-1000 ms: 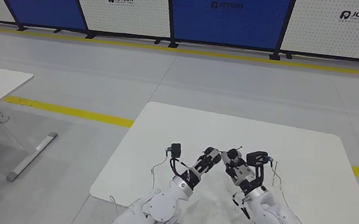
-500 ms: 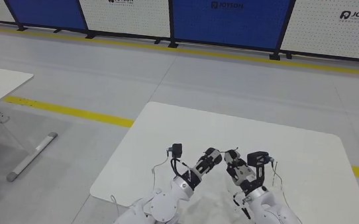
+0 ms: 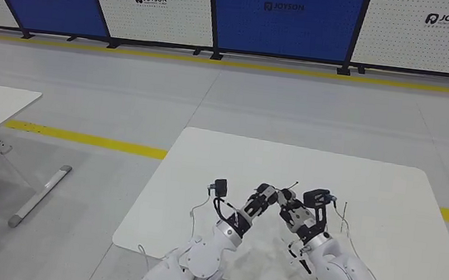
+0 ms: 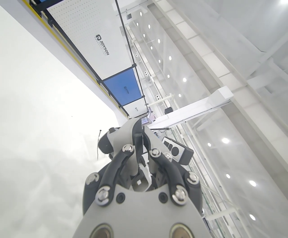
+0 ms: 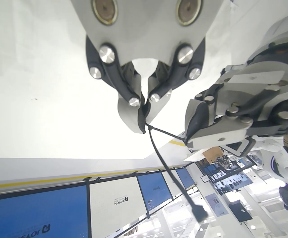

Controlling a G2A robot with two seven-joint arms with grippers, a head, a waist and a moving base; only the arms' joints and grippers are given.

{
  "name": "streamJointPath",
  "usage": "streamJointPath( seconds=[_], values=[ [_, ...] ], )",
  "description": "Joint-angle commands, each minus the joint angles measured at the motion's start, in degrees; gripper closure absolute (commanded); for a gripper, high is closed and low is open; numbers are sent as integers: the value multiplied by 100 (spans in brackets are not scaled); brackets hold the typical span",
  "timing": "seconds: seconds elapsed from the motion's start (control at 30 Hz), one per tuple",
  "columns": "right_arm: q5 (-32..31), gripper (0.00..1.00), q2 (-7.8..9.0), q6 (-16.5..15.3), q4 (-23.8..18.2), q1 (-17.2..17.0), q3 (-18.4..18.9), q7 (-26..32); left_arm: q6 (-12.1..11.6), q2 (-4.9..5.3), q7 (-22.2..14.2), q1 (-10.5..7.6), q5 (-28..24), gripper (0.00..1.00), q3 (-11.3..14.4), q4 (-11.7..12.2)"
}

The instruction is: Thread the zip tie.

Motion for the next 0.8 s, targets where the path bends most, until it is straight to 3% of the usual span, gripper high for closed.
streamJointPath(
  seconds=[0.0, 0.77],
  values=[
    [-4, 100, 0, 0, 26, 12, -16, 4, -29, -1, -5, 10, 5, 100, 5, -9],
    [-95, 100, -10, 25, 226, 122, -162, 100, -304, 31, -126, 241, 48, 100, -61, -369]
  ],
)
